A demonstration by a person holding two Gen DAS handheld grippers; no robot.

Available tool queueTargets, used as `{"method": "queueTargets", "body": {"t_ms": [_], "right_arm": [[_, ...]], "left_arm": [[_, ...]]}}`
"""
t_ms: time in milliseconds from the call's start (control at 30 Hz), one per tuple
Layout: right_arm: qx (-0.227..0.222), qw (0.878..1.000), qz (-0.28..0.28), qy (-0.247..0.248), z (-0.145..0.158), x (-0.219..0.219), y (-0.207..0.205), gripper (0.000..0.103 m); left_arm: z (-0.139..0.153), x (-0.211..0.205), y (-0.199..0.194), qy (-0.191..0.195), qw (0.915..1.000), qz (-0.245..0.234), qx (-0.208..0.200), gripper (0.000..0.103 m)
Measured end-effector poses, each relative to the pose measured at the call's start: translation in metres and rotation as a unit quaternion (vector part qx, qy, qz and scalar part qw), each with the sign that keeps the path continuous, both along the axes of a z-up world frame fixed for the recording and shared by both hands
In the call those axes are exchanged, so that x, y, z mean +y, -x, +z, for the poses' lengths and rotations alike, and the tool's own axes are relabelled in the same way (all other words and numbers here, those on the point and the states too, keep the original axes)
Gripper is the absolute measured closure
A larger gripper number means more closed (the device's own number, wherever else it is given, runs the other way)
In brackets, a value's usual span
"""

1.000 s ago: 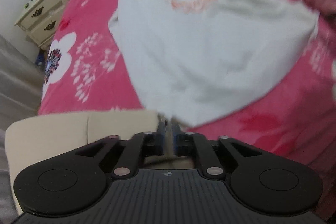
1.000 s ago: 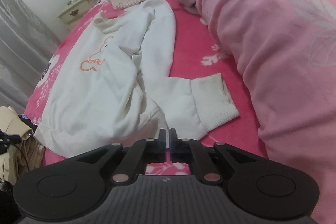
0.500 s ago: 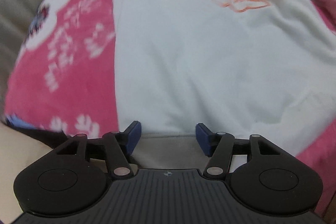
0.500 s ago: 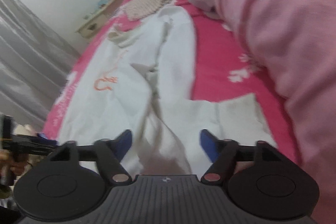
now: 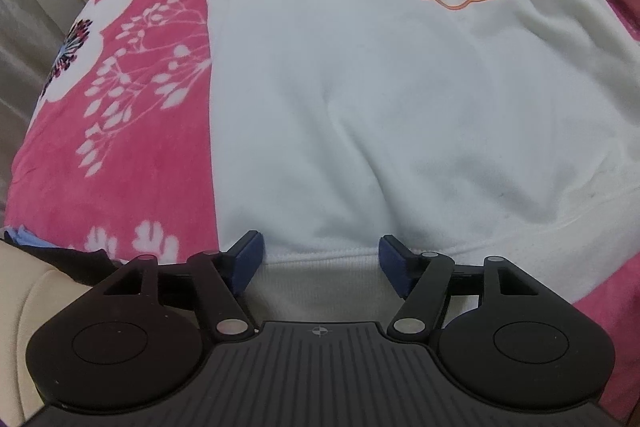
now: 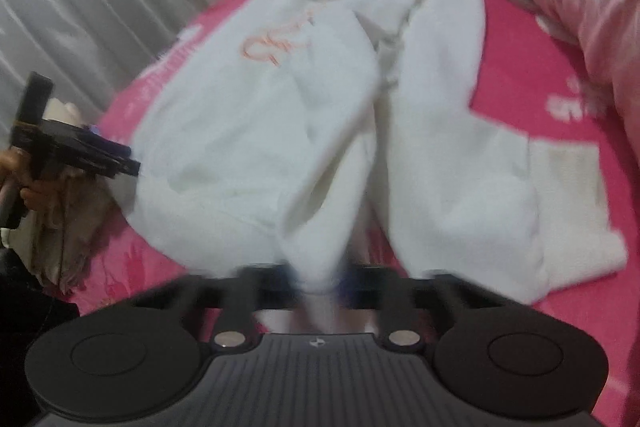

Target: Fold clothes

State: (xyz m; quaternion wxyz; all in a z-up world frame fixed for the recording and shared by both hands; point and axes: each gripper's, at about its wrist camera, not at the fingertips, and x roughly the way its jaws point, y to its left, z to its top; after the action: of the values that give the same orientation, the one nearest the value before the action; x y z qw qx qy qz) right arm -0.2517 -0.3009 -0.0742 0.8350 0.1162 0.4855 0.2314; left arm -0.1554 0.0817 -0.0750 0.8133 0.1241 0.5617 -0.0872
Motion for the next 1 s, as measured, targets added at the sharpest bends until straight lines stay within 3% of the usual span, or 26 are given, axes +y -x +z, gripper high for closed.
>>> {"method": "queueTargets", "body": {"t_ms": [67,133,200,267,333,433,533,633,867,900,1000], "right_arm": [[0.008,0.999,-0.015,-0.048,0.009,-0.004,0.004,0.094],[0.001,0.988,-0.049,-0.144,0.035,-0.022,0.009,0.095],[-0.027,0.981,-0.075,-0.175,0.066,-0.044,0.021,0.095],[-0.043,0.983,-0.094,-0.151,0.086,-0.061,0.033,0.095],[-0.039,0.989,-0.114,-0.088,0.092,-0.074,0.040,0.095],[0.009,0.989,-0.148,0.009,0.067,-0.081,0.040,0.095],[0.037,0.985,-0.166,0.038,0.042,-0.083,0.039,0.094],[0.033,0.983,-0.167,0.065,0.038,-0.079,0.037,0.094],[0.021,0.982,-0.157,0.105,0.037,-0.073,0.038,0.094],[0.021,0.982,-0.158,0.105,0.037,-0.072,0.039,0.094],[0.022,0.981,-0.162,0.105,0.035,-0.069,0.036,0.094]], "left_arm": [[0.002,0.000,0.001,0.002,1.0000,-0.001,-0.002,0.039],[0.006,0.001,0.003,0.010,0.9999,-0.003,-0.003,0.039],[0.012,0.003,0.006,0.028,0.9996,-0.007,-0.005,0.039],[0.019,0.003,0.011,0.052,0.9986,-0.013,-0.005,0.039],[0.023,0.003,0.016,0.075,0.9970,-0.021,0.004,0.039],[0.025,0.005,0.023,0.091,0.9953,-0.030,0.015,0.039],[0.029,0.007,0.034,0.094,0.9942,-0.049,0.016,0.039],[0.034,0.009,0.046,0.109,0.9918,-0.064,0.022,0.038],[0.012,-0.010,0.039,0.039,0.9981,-0.046,0.007,0.040],[0.010,-0.012,0.037,0.038,0.9984,-0.041,0.004,0.043],[0.006,-0.008,0.032,0.066,0.9977,-0.011,0.004,0.077]]}}
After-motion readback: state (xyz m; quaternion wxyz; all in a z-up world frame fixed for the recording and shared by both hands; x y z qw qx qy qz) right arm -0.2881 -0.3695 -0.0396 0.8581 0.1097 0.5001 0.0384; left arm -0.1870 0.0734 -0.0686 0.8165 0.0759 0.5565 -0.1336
